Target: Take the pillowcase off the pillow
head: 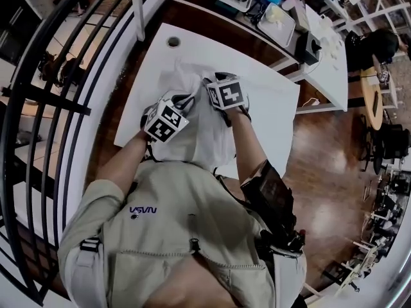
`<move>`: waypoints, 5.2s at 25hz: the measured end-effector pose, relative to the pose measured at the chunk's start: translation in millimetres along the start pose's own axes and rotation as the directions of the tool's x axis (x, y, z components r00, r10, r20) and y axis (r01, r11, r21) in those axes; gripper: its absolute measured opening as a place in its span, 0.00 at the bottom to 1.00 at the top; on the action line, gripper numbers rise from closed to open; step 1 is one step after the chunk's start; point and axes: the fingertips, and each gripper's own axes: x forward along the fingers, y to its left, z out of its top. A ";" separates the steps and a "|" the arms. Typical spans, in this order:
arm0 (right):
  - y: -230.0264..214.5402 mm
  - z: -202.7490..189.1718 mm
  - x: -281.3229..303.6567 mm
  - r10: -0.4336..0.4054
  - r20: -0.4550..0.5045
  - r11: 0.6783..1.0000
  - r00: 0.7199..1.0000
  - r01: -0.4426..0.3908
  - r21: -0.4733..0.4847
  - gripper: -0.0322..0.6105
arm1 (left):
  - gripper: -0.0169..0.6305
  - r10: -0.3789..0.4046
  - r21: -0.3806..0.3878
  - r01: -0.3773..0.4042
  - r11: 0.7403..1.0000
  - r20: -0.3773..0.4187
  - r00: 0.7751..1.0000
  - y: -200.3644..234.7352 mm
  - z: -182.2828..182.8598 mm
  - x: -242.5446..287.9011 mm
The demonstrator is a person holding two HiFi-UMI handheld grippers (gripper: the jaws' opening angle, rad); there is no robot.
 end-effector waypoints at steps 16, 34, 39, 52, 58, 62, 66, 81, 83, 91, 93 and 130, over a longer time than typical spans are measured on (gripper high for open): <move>-111.2 -51.8 -49.3 -0.377 0.032 0.925 0.926 0.374 0.072 0.06 | 0.06 0.088 -0.198 -0.040 0.979 0.242 0.966 41.7 3.2 -78.6; -0.1 -57.1 -117.4 -0.318 0.284 0.940 0.904 0.261 0.221 0.21 | 0.28 0.107 -0.199 -0.065 0.978 0.207 0.973 51.5 1.5 -51.4; 40.5 -84.3 -139.3 -0.343 0.292 0.916 0.893 0.250 0.312 0.21 | 0.28 0.072 -0.181 -0.030 0.983 0.235 0.969 35.6 0.7 -78.2; 102.6 -127.3 -155.4 -0.177 0.398 0.970 0.900 0.090 0.227 0.21 | 0.39 0.159 -0.175 -0.148 0.973 0.055 0.986 -66.5 -49.1 -105.5; 148.5 -158.5 -149.2 -0.075 0.368 0.984 0.927 0.008 0.180 0.24 | 0.42 0.225 -0.176 -0.227 0.958 -0.032 0.974 -90.9 -86.0 -120.5; 162.3 -169.2 -137.5 -0.053 0.304 0.986 0.951 0.003 0.164 0.27 | 0.45 0.192 -0.132 -0.204 0.970 -0.098 0.976 -87.6 -107.3 -100.8; 173.7 -179.0 -113.0 -0.043 0.226 0.980 0.973 -0.003 0.199 0.29 | 0.33 0.150 -0.068 -0.161 0.985 -0.140 0.979 -84.0 -120.1 -84.1; 77.7 -205.7 -165.4 -0.550 0.138 0.817 0.824 0.497 0.293 0.06 | 0.05 0.208 -0.102 -0.196 0.975 0.119 0.971 -15.5 -28.7 -129.6; 60.3 -233.2 -169.4 -0.572 0.081 0.785 0.816 0.516 0.342 0.06 | 0.05 0.219 -0.146 -0.203 0.968 0.101 0.971 -3.4 -40.7 -136.0; 84.5 -270.5 -143.4 -0.435 0.021 0.835 0.900 0.395 0.382 0.07 | 0.08 0.161 -0.215 -0.169 0.962 -0.054 0.985 -36.0 -122.7 -126.5; 92.8 -269.7 -145.8 -0.400 0.042 0.849 0.915 0.353 0.394 0.11 | 0.11 0.155 -0.222 -0.164 0.961 -0.059 0.986 -39.3 -126.6 -130.4; -37.6 -54.5 -172.2 -0.327 0.359 0.935 0.874 0.244 0.259 0.15 | 0.49 -0.063 -0.023 0.066 0.998 0.090 0.994 27.2 76.3 14.8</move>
